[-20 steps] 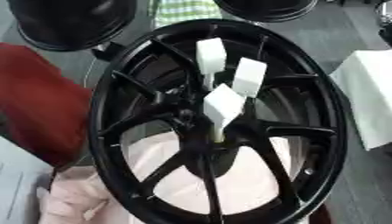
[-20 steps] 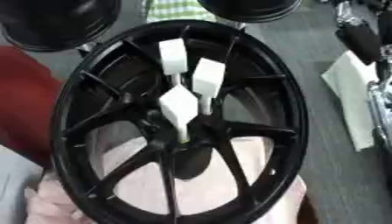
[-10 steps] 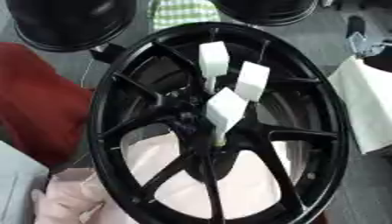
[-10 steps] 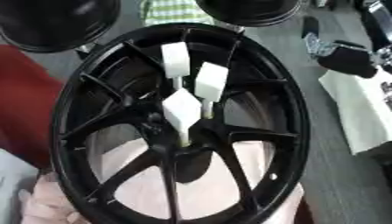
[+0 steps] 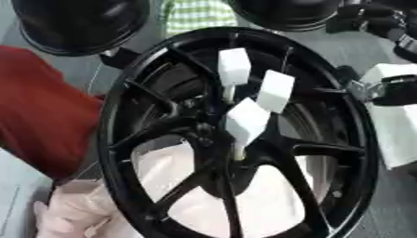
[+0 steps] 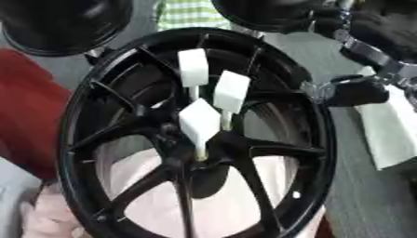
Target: Pull the pin out of the wheel hub.
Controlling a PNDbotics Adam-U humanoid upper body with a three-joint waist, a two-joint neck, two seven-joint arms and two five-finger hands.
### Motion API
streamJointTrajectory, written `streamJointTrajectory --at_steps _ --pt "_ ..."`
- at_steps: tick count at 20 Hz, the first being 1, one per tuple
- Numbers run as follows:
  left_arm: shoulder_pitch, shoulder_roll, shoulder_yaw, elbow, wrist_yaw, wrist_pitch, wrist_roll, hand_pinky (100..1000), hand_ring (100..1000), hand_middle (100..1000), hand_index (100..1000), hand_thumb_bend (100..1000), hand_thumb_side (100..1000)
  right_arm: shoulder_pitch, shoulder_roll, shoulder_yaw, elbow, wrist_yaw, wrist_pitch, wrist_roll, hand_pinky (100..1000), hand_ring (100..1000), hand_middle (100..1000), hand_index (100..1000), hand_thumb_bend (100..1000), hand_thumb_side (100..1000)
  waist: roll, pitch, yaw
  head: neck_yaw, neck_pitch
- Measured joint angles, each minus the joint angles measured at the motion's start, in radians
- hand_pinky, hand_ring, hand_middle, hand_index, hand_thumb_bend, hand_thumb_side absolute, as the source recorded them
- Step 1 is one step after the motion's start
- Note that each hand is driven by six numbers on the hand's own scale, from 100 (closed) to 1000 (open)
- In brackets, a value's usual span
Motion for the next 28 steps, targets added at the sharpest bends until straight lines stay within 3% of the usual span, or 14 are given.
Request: streamJointTrajectory --at_steps 3,8,21,28 --pt "0.007 0.0 0.003 -0.001 -0.002 -0.004 0.0 551 575 484 710 100 732 -0.03 -0.071 -0.027 -0.004 -0.076 -0.047 0.076 948 1000 887 906 100 273 0.0 0.0 0.005 0.001 -0.004" --pt "0.007 0.0 0.004 -0.001 -0.005 -0.005 -0.001 551 576 484 710 100 738 -0.071 -0.106 -0.023 -0.006 -0.15 -0.091 0.163 948 1000 892 913 100 297 -0.001 0.0 0.014 -0.005 -0.008" --pt "-0.002 0.008 -0.002 -0.001 -0.009 0.0 -0.013 552 576 484 710 100 744 -0.157 -0.118 0.064 -0.006 -0.183 -0.186 0.316 957 1000 927 957 100 390 -0.021 0.0 0.047 -0.048 -0.009" --pt "-0.003 0.009 -0.003 -0.001 -0.009 0.002 -0.018 552 576 484 710 100 748 -0.198 -0.119 0.105 -0.006 -0.166 -0.211 0.359 959 1000 928 957 100 448 -0.029 0.006 0.056 -0.073 -0.009"
